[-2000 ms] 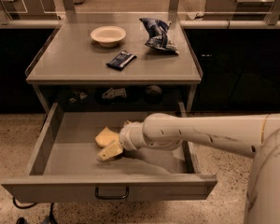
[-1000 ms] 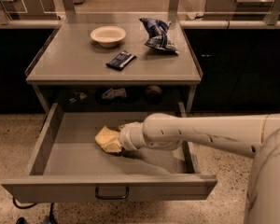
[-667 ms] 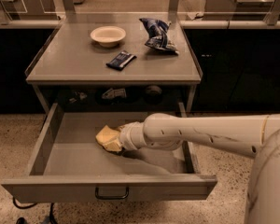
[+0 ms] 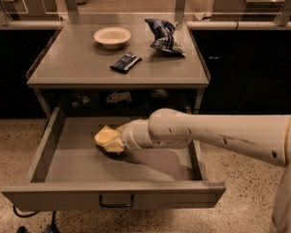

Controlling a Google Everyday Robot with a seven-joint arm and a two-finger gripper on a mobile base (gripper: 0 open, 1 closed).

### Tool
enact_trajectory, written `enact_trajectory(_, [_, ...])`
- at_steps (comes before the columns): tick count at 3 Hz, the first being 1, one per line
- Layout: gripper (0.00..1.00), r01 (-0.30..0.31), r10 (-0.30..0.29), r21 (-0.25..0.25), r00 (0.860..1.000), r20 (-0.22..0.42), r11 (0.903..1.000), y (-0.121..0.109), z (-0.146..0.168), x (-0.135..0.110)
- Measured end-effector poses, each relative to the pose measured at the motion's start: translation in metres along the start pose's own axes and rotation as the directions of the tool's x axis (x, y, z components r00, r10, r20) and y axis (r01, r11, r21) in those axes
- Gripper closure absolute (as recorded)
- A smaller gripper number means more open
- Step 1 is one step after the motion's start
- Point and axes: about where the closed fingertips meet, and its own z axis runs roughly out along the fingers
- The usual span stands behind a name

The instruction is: Pick sponge from top drawer and place on counter

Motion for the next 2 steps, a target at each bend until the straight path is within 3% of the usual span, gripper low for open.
enact_trajectory(1, [1.00, 0.060, -0.059, 0.008, 0.998, -0.004, 0.9982, -0.001, -0.035, -0.052])
enact_trajectory(2, [1.00, 0.115, -0.115, 0.047, 0.993, 0.001, 0.9923, -0.016, -0.075, -0.111])
